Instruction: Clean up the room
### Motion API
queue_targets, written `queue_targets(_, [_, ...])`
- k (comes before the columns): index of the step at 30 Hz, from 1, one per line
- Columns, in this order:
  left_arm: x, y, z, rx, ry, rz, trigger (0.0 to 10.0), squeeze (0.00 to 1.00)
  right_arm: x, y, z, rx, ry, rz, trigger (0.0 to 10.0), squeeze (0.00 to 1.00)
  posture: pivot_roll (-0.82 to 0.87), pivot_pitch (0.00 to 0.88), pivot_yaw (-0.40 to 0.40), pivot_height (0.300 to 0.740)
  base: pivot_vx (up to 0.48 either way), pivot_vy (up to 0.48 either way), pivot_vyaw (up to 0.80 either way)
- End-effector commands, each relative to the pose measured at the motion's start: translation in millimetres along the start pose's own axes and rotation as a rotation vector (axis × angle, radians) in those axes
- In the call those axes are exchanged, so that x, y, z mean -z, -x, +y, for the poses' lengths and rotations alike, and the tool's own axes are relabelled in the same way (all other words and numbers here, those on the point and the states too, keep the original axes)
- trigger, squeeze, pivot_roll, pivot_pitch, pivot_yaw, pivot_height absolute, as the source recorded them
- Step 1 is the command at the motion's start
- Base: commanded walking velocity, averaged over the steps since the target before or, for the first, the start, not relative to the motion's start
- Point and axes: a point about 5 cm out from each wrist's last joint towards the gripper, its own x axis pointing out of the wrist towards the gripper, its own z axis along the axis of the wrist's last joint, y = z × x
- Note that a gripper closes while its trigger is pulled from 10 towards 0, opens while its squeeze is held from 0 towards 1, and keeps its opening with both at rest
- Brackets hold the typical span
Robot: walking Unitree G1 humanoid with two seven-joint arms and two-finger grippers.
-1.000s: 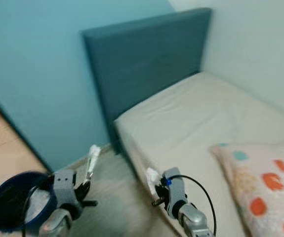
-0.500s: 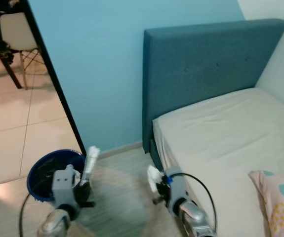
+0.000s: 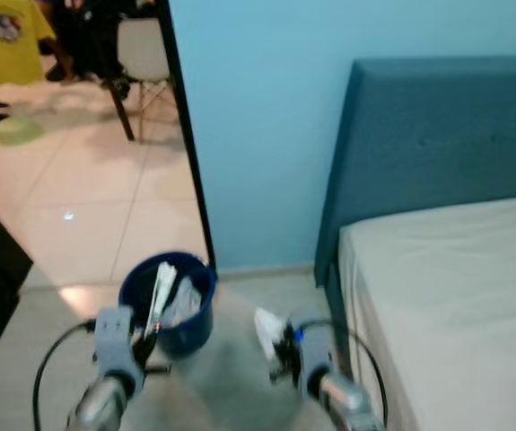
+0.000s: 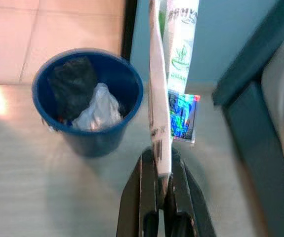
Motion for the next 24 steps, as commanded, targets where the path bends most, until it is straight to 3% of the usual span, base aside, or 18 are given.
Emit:
queue_targets(1, [7,3.1,0.5,0.003,-0.003,0.032,10.0,0.00,6,0.3,5.6,-0.013,-0.014,0.012,10.0,0.00,-0.06,0.122,-0.066,0.740,0.000,0.000,0.77])
queue_targets(17, [3,0.2,-3.1,0.047,-0.009,0.034,10.0,0.00,4,-0.4,6.0,-0.020,0.011,0.005,10.0,0.00,-0.06,0.136,-0.069,0.740,0.000,0.000,0.77])
queue_targets(24, [-5,-6.9,-4.2,0.079,-0.002,0.028,10.0,0.00,5,-1.4,3.0,0.019,0.011,0.040,10.0,0.00,-0.06,0.133,-0.068,0.740,0.245,0.000,0.00])
